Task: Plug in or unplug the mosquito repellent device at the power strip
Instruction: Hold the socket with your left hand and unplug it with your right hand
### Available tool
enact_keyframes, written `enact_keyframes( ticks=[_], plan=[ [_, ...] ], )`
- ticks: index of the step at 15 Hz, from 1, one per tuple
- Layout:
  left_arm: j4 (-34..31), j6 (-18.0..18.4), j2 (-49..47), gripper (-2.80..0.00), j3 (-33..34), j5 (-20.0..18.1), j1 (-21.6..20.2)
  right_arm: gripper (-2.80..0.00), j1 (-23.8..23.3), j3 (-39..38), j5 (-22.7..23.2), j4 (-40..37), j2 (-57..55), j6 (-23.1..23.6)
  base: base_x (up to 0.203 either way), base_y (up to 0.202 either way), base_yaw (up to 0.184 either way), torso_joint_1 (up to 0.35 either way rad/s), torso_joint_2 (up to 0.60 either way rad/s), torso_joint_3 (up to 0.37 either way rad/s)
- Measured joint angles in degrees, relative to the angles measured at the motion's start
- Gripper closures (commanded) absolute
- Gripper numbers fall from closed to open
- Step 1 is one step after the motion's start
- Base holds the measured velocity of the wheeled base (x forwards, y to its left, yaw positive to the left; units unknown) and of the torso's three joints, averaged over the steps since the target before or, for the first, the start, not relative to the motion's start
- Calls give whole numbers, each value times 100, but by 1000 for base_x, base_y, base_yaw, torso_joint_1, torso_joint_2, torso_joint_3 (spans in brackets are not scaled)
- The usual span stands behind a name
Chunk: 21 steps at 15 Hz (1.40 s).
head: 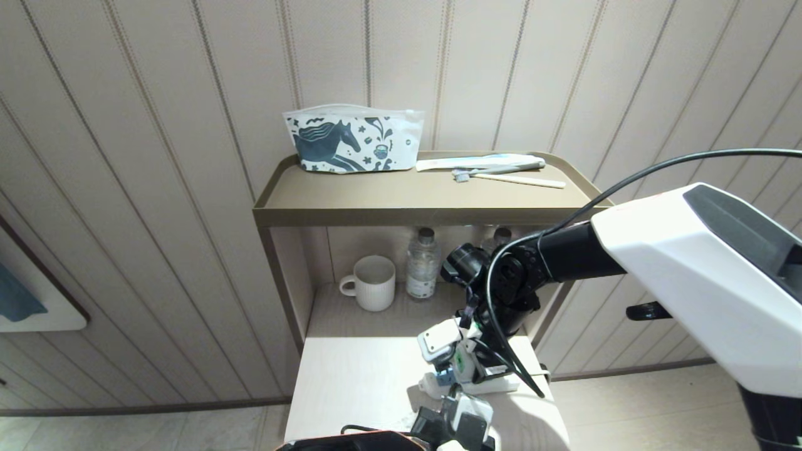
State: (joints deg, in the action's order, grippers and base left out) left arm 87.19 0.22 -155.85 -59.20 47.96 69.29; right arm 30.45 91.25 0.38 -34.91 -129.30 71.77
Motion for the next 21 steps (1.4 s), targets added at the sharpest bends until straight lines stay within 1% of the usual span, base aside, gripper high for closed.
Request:
enact_keyframes(
  ticks=[3,5,8,9,11,16,19,21],
  plan=[
    [2,5,-30,0,38,41,-11,0,-5,43,48,2,-60,-34,0,0,0,0,0,0],
    [0,7,-22,0,154,233,-11,0,-6,29,116,5,-69,-41,0,0,0,0,0,0],
    [2,11,8,0,265,269,-12,0,-6,16,129,5,-69,-46,0,0,0,0,0,0],
    [1,11,35,0,318,269,-45,0,-6,7,135,6,-69,-58,0,0,0,0,0,0],
    [0,13,154,0,451,265,-271,0,-6,4,174,5,-77,-61,0,0,0,0,0,0],
    [-1,11,318,0,272,269,-380,0,-6,-1,380,2,-88,-130,0,0,0,0,0,0],
    [5,-22,310,0,31,456,-364,0,9,-18,406,-6,-77,-146,0,0,0,0,0,0],
    [-1,-24,293,0,-48,477,-363,0,2,-18,406,0,-75,-149,0,0,0,0,0,0]
  ],
)
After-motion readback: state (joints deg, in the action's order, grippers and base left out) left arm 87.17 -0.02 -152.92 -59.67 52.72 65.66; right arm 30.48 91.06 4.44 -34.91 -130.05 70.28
